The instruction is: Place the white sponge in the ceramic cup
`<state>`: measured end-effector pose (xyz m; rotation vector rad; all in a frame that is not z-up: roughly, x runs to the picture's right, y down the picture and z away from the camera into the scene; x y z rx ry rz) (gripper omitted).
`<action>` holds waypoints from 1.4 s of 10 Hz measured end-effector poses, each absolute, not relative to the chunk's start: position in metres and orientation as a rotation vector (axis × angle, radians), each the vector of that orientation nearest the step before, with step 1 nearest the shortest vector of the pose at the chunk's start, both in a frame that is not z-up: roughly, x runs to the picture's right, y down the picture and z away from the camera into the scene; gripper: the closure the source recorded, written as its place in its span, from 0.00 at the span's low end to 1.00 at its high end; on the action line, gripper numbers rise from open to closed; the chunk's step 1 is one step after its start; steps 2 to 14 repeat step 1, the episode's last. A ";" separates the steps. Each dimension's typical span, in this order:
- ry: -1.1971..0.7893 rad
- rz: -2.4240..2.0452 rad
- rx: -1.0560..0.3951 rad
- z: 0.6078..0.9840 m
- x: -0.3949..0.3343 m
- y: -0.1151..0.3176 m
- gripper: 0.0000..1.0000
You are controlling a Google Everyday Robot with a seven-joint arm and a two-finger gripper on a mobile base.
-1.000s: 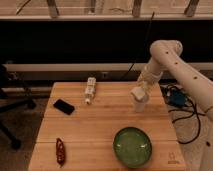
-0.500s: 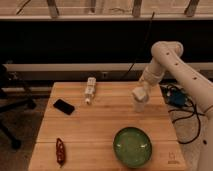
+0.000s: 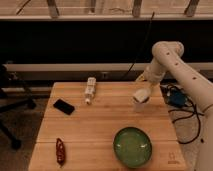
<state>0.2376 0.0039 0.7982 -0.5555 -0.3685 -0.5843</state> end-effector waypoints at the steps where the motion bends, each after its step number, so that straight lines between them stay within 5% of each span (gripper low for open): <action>1: -0.361 -0.577 -0.546 0.798 0.242 0.001 0.20; 14: -0.361 -0.577 -0.546 0.798 0.242 0.001 0.20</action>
